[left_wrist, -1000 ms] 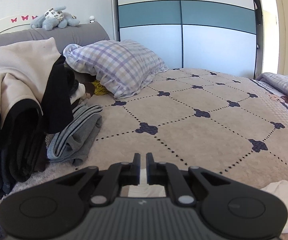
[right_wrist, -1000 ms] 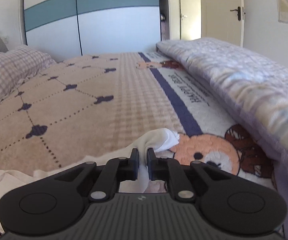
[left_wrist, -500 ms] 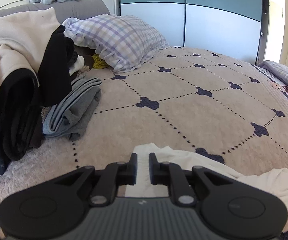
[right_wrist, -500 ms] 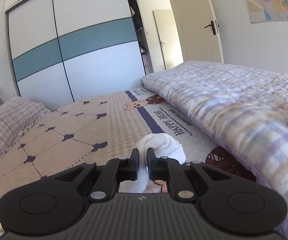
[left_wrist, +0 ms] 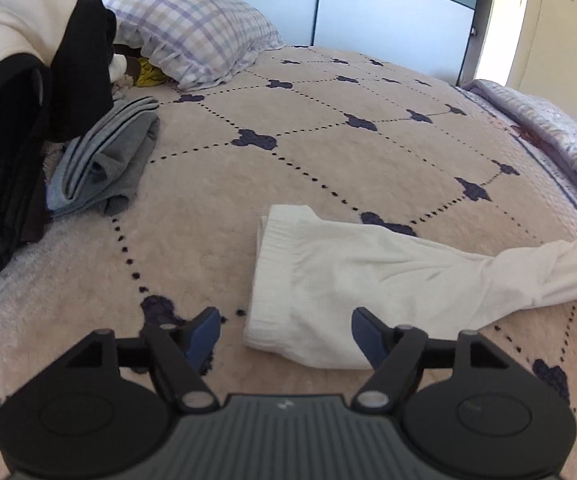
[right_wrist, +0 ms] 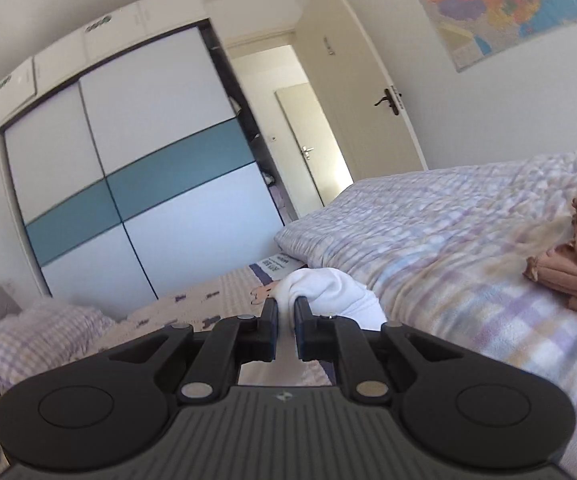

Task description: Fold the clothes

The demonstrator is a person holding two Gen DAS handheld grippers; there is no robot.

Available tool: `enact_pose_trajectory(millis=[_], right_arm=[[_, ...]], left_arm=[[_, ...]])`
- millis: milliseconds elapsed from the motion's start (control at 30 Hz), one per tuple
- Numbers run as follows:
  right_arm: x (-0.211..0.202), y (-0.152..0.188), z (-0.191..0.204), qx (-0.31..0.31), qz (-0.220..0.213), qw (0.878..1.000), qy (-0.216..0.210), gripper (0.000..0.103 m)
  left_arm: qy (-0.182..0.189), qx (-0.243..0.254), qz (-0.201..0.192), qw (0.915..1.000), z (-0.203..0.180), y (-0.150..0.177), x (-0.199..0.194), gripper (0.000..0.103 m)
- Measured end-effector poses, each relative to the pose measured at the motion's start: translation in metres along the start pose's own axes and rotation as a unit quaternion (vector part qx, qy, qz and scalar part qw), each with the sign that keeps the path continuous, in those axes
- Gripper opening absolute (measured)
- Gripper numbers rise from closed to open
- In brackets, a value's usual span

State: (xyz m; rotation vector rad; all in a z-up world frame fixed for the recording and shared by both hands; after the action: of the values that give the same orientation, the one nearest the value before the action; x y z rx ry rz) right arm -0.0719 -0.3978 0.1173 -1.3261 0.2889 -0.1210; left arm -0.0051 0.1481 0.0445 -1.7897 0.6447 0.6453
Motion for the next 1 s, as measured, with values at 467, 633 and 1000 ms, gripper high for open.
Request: enact_pose_trajectory(millis=[467, 633, 1000], right_arm=[[0.026, 0.026, -0.019, -0.040, 0.103, 0.988, 0.110, 0.046], [0.055, 0.034, 0.000, -0.041, 0.141, 0.989, 0.006, 0.052], [0.116, 0.105, 0.033, -0.159, 0.301, 0.940, -0.009, 0.015]], left_arm=[[-0.011, 0.005, -0.058, 0.9982, -0.021, -0.035, 0.027, 0.085], [0.015, -0.053, -0.039, 0.9977, -0.019, -0.048, 0.059, 0.085], [0.004, -0.010, -0.029, 0.9995, -0.025, -0.042, 0.082, 0.020]])
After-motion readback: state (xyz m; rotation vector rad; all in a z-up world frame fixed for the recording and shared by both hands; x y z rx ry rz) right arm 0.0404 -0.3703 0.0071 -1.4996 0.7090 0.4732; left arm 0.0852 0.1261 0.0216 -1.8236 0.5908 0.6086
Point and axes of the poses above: each gripper's, at about its wrist camera, not at the fingertips, and x roughly the way its jaws point, z to its left, y to its underside, the point moved 1 cm from there along x, roughly the way its jaws point, and after that the axes turned 12 degrees about -x, right-handed, at the moved point
